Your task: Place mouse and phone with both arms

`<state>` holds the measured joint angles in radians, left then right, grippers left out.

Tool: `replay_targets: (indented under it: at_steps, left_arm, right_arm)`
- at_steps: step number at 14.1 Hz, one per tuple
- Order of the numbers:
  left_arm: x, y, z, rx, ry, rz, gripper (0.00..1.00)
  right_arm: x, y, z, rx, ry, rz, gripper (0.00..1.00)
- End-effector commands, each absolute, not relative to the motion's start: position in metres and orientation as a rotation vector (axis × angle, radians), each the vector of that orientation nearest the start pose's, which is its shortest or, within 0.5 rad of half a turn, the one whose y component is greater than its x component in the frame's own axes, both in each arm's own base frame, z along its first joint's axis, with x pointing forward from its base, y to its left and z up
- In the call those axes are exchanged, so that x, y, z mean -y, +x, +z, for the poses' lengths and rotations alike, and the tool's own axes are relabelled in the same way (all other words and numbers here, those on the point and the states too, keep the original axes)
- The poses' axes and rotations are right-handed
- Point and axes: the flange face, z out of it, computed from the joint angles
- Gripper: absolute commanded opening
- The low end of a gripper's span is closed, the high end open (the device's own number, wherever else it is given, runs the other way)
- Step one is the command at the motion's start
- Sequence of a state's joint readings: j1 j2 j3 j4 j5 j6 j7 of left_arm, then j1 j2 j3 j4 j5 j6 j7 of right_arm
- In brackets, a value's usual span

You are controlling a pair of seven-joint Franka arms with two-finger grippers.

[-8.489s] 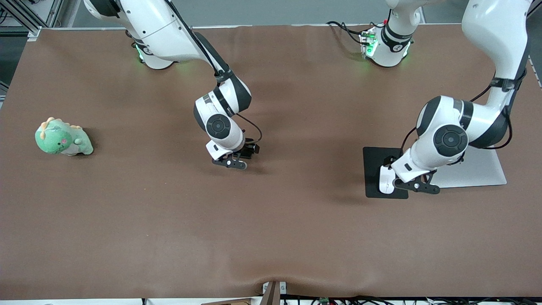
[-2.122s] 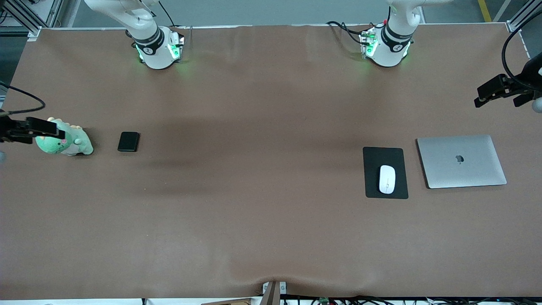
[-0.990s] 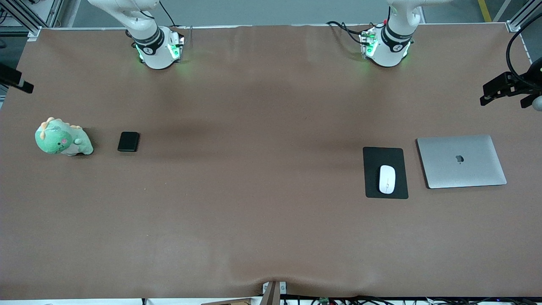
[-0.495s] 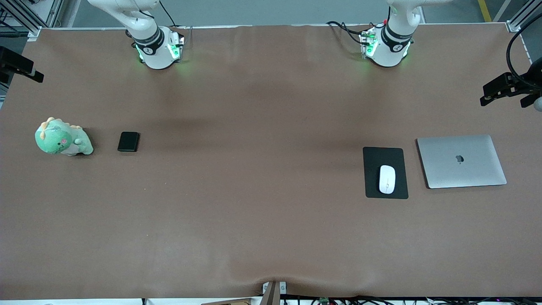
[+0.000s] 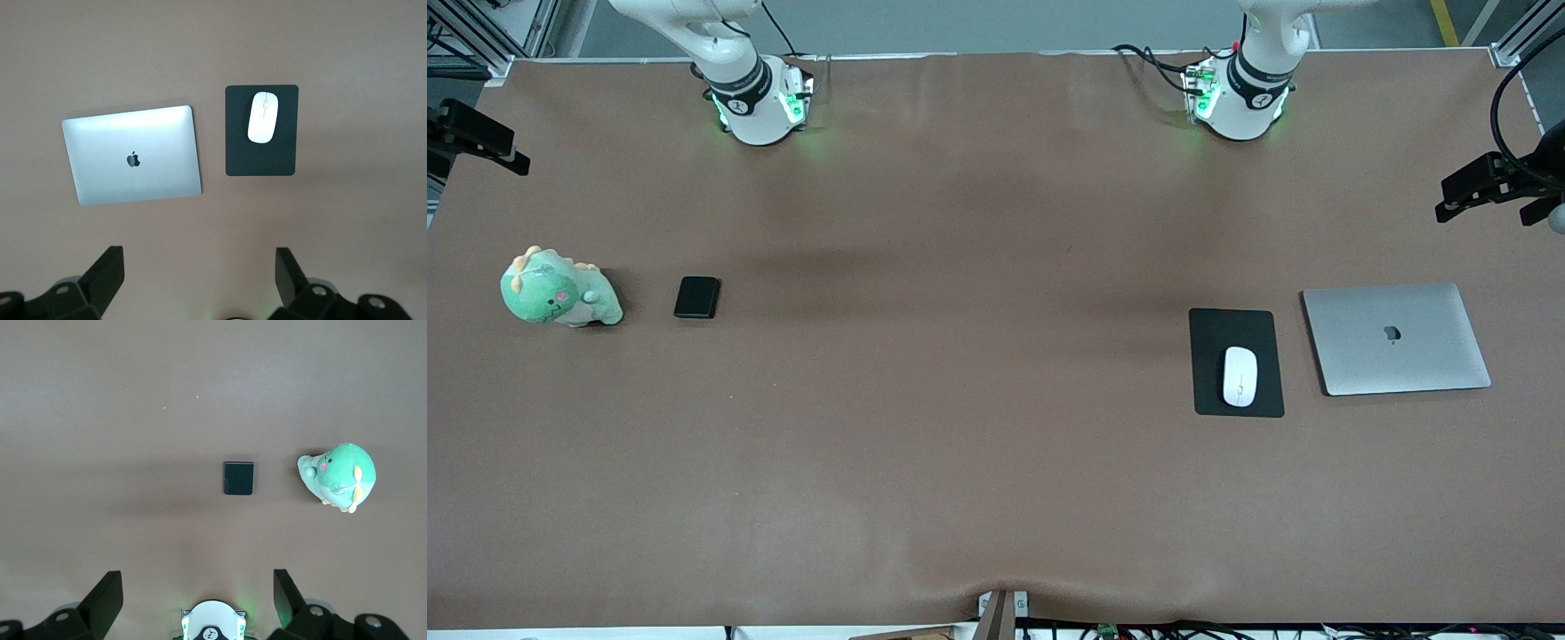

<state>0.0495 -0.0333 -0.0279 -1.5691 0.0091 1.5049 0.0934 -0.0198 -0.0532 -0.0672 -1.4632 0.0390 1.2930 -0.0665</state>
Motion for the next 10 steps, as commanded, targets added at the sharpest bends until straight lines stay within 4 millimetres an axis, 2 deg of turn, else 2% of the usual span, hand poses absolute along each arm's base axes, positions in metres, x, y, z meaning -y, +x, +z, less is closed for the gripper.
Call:
replay_targets:
  at_steps: [1,5,10]
  left_arm:
    - [-0.0157,0.5338,0.6427,-0.077,-3.136,0.046,1.00]
    - [-0.0157,0.5336,0.6426,-0.079,-3.136,0.049,1.00]
    - [-0.0157,0.5331,0.6427,-0.076,-3.136,0.049,1.00]
  right_arm:
    - [0.0388,0.5058,0.6814,-0.028,-3.099,0.168,1.00]
    - [0.0354,0.5053,0.6821,-0.025,-3.098,0.168,1.00]
    - [0.0408,0.5056,0.6807,-0.031,-3.133,0.176,1.00]
